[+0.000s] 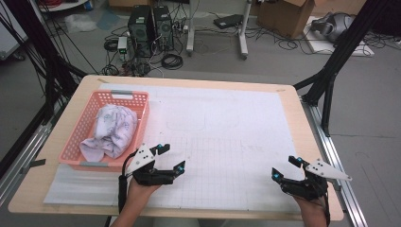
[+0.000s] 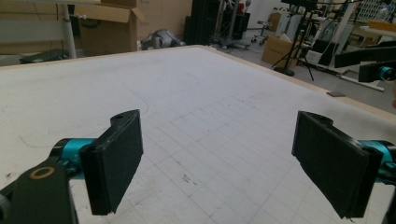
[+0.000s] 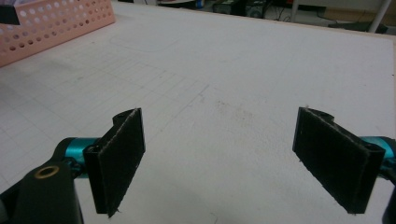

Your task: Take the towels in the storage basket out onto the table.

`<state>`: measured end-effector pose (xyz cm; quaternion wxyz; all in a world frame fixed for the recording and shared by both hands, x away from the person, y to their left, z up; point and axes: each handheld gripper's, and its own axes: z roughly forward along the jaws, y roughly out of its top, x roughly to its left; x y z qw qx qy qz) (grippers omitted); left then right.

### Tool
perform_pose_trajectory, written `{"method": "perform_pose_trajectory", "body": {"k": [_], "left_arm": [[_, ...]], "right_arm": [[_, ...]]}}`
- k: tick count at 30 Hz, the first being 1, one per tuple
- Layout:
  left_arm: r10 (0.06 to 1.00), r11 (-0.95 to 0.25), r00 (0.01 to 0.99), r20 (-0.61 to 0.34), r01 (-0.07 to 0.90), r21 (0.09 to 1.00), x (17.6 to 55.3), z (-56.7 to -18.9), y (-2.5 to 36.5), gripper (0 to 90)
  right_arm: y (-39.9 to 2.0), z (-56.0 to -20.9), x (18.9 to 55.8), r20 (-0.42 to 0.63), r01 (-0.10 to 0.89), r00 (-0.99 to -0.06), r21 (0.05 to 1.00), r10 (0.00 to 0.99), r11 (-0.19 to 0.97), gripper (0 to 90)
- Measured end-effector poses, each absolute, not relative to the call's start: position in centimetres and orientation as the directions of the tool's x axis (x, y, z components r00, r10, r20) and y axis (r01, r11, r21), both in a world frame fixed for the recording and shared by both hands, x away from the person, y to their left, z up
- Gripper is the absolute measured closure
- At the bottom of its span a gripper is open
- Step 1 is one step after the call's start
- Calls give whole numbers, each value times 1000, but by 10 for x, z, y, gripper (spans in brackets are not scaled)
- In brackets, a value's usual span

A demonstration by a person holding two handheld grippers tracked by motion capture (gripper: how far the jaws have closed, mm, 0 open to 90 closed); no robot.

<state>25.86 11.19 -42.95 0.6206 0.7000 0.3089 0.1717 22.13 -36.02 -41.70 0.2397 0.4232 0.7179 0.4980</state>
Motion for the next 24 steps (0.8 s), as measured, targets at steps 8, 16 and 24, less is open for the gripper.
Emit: {"method": "perform_pose_trajectory", "body": {"k": [8,16,24], "left_arm": [[636,-47,759,-142,222,974,259,-430,109,168],[636,-39,758,-144,218,975,257,-429,110,169],[632,-48,761,-147,228,973,257,-427,109,168]], "right_arm": [[-361,-420,223,84,376,-531,915,843,146,158],[-360,-423,223,104,401,-534,905,839,143,158],[-364,-424,226,142,420,-533,900,834,116,159]]}}
